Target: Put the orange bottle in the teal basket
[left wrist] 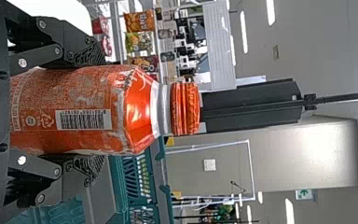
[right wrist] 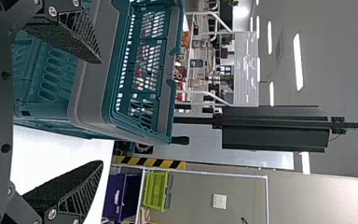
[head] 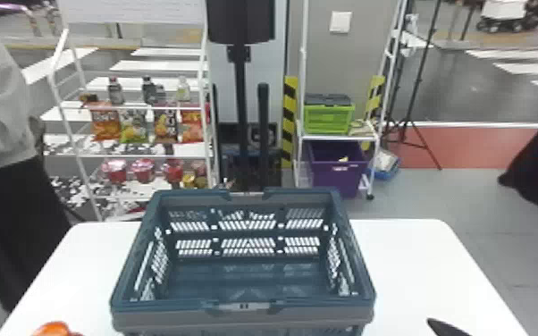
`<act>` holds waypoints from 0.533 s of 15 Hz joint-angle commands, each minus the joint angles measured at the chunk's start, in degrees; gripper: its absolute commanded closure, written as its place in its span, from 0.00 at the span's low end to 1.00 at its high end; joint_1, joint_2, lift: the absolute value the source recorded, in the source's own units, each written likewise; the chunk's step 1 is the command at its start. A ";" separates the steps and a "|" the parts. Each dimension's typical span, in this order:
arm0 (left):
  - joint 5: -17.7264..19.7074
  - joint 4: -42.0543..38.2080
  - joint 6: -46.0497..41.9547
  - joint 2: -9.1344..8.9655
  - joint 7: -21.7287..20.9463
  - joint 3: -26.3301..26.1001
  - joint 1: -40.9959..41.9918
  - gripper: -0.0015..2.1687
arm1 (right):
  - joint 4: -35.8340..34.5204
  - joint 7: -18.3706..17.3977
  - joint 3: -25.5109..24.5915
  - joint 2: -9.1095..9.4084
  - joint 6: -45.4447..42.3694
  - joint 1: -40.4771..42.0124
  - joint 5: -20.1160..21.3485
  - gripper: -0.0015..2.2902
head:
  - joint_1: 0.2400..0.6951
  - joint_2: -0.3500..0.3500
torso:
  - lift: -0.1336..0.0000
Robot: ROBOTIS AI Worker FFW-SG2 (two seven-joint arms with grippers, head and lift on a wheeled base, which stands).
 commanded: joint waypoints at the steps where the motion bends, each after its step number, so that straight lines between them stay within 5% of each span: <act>1: 0.25 0.22 -0.71 -0.08 0.00 -0.08 0.01 0.99 | -0.18 0.00 -0.22 0.14 0.00 0.09 -0.02 0.05 | 0.57 0.50 | 1.00; 8: 0.34 0.66 -1.06 -0.16 0.00 -0.08 -0.25 0.99 | -0.36 0.00 -0.22 0.14 0.00 0.18 -0.02 0.05 | 0.57 0.50 | 1.00</act>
